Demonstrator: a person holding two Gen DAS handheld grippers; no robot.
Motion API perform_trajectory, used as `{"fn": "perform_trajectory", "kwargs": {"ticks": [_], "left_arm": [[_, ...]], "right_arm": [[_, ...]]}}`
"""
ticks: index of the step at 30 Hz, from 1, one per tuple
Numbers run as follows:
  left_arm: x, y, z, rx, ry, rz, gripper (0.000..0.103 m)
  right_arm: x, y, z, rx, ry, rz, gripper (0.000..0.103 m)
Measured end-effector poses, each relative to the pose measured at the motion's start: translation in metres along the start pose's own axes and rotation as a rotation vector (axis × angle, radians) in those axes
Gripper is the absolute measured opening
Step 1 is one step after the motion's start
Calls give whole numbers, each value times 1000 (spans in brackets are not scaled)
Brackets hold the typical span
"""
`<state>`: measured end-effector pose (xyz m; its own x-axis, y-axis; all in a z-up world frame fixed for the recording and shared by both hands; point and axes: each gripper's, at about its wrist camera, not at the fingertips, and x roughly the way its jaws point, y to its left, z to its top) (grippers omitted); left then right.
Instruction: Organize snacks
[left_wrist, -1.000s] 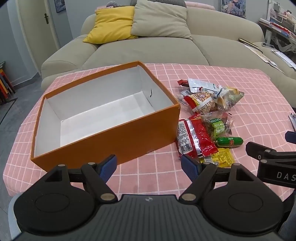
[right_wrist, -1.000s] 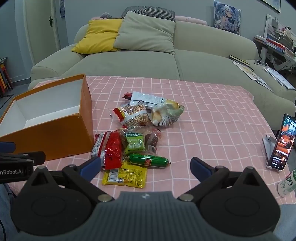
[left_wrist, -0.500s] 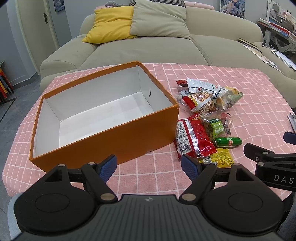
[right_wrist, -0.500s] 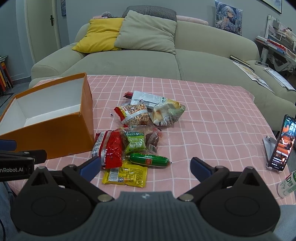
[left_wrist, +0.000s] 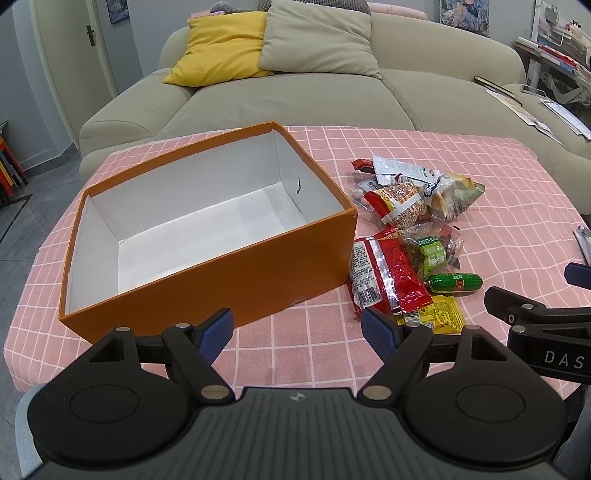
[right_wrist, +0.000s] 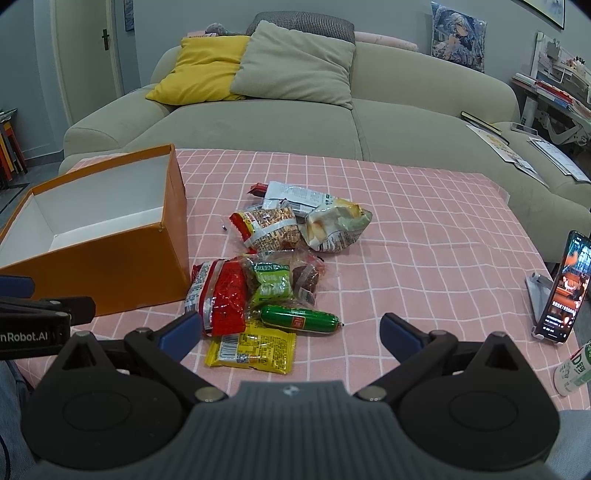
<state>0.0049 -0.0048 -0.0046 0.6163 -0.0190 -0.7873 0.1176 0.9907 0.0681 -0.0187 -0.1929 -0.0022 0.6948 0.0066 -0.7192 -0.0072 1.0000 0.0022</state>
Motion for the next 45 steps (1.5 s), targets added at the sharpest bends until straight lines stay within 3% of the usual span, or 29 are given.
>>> {"fn": "perform_trajectory", "kwargs": {"ticks": [45], "left_arm": [[1,6,-1,-32,8,-11,92]], "right_arm": [[4,3,-4,1,7,7,99]]}}
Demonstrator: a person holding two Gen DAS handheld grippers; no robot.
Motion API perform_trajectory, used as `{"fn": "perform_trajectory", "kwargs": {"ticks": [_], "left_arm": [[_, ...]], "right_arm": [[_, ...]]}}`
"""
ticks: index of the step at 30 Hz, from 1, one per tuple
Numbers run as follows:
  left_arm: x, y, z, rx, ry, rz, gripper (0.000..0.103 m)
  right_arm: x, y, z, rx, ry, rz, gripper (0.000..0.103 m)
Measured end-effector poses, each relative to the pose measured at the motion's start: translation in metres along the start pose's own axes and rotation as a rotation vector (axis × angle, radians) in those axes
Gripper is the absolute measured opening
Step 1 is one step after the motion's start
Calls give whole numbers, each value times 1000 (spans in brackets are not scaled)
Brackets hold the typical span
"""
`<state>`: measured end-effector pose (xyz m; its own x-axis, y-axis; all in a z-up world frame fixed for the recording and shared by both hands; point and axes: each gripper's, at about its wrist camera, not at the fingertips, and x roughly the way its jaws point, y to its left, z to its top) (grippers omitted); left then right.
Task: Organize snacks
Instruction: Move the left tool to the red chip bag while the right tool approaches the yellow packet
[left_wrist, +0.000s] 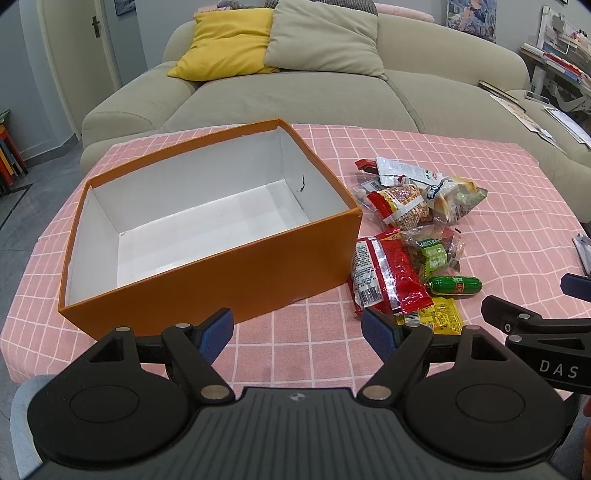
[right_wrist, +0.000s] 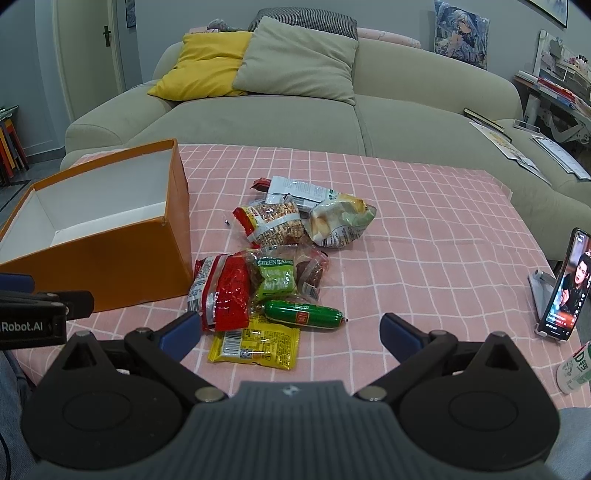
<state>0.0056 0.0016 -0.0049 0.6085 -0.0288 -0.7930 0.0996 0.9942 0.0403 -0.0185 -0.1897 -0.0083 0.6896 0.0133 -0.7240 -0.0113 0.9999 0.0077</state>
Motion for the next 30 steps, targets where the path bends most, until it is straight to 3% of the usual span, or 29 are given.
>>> {"fn": "perform_trajectory", "kwargs": {"ticks": [8,11,13,15,17,20,24,27,30], "left_arm": [[6,1,2,-13,10,-23,88],[13,-1,2,-9,19,-35,80],[19,-2,3,-6,34,-63,75],[28,-3,3,-8,50,-112,61],[35,-6,3,-6,57,-151,59],[47,-12,4,-6,68,-200,60],[62,-22,8,-21,92,-253,70],[73,-31,12,-25,102,-259,84],[86,-41,16,-16,115,-255,85]], "right_arm": [[6,0,-1,-11,14,31,99],[13,-4,-4,-21,14,44,99],[19,-7,-7,-37,11,56,93],[26,-11,-10,-51,16,55,83],[33,-16,-12,-51,28,57,82],[44,-21,-13,-45,51,67,82],[58,-20,-13,-73,71,68,82],[66,-20,-13,-74,87,91,82],[76,-19,-14,-68,109,92,82]]}}
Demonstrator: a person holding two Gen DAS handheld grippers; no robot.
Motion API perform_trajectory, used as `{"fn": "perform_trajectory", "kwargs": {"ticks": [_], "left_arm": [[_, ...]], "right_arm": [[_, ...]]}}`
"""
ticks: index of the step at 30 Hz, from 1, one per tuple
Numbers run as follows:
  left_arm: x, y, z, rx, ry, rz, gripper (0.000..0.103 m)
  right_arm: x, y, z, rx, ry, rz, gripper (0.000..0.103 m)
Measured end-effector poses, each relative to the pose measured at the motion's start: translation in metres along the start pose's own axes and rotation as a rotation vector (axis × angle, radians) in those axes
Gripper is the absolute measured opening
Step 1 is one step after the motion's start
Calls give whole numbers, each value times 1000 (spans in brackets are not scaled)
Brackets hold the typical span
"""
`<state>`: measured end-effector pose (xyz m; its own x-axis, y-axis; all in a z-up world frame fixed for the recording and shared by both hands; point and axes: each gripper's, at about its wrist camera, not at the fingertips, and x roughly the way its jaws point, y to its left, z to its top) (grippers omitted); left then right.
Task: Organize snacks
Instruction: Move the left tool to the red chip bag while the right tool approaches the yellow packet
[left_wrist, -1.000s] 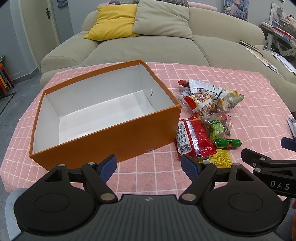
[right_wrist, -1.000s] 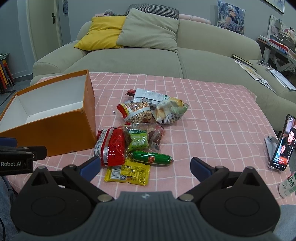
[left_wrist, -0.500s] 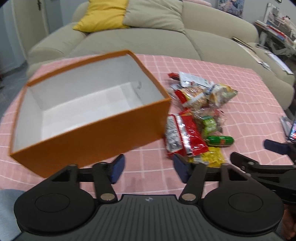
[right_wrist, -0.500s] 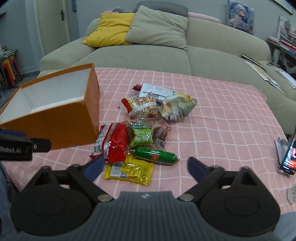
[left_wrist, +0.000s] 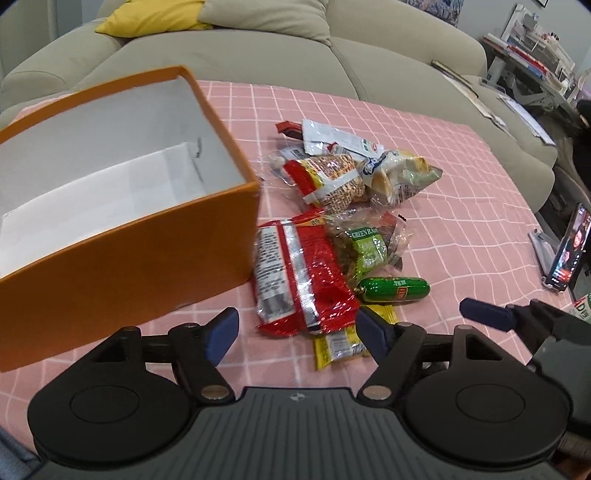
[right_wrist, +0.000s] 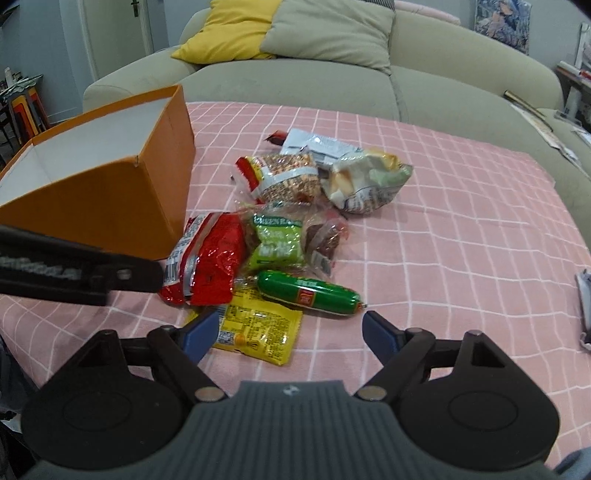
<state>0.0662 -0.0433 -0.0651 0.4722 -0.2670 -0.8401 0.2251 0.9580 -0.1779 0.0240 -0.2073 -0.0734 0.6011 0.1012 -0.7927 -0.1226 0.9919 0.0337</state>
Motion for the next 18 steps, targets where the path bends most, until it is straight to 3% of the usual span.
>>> {"fn": "perform_trajectory", "kwargs": {"ticks": [11,18], "left_arm": [[48,-2,16,-24,75,41,89],[63,0,19,-66,103,23,90]], "right_arm": [[26,-6,-1,56,75,31,82],[32,-7,-1,69,86,36,82]]}}
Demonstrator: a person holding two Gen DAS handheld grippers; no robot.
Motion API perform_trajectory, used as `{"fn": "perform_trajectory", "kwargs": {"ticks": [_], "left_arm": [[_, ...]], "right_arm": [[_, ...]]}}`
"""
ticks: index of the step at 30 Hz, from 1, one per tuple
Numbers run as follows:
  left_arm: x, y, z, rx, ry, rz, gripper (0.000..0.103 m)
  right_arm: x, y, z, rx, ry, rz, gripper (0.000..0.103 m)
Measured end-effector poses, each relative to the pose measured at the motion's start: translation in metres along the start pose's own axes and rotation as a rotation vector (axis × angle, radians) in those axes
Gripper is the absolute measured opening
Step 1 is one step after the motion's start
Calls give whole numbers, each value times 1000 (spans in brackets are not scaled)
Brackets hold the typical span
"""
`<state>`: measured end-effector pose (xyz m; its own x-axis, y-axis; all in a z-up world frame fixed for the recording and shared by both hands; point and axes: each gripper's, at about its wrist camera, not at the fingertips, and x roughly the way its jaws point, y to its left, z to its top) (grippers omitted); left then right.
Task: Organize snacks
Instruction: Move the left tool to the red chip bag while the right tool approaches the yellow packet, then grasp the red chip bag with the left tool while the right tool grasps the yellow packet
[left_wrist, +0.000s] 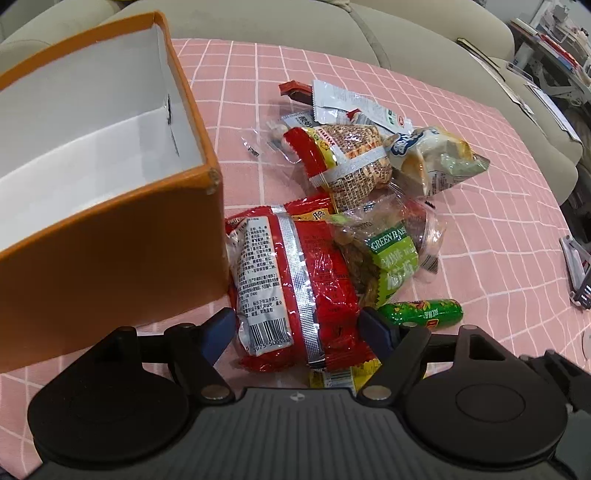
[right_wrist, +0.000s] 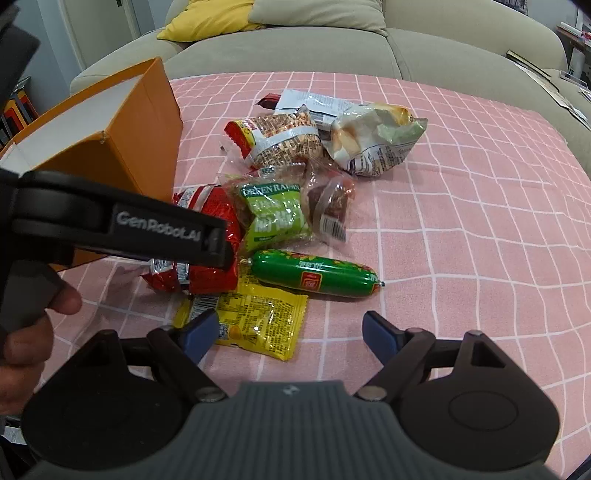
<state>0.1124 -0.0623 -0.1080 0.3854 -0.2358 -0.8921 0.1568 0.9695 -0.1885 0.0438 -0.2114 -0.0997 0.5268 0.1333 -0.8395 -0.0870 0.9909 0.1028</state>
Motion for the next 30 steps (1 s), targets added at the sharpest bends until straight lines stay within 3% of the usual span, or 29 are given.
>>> {"fn": "perform_trajectory", "kwargs": {"ticks": [5,7,8,9,12,23,25,27,30], "left_arm": [[5,-5,5,2,11,20,90],[4,-4,6,2,15,14,82],[4,-3,6,1,18,17,72],[1,-3,5,3,19,33,54],[-3,2,5,1,17,21,44],[-32,9,-14,28,13,-18,32],[-38,10,-17,48,17,-14,31],[-42,10,-19,67,23,-5,31],[-46,14,-23,82,42,-3,30]], "right_arm": [[4,-1,1,11,6,0,82],[5,-1,0,9,7,-2,82],[5,0,0,8,7,-4,82],[5,1,1,7,7,-5,82],[5,1,0,6,5,-8,82],[-4,9,-4,-29,-6,16,82],[-5,12,-5,-28,-1,35,85],[-4,17,-7,-39,3,59,96],[1,26,-10,-92,12,63,99]]}}
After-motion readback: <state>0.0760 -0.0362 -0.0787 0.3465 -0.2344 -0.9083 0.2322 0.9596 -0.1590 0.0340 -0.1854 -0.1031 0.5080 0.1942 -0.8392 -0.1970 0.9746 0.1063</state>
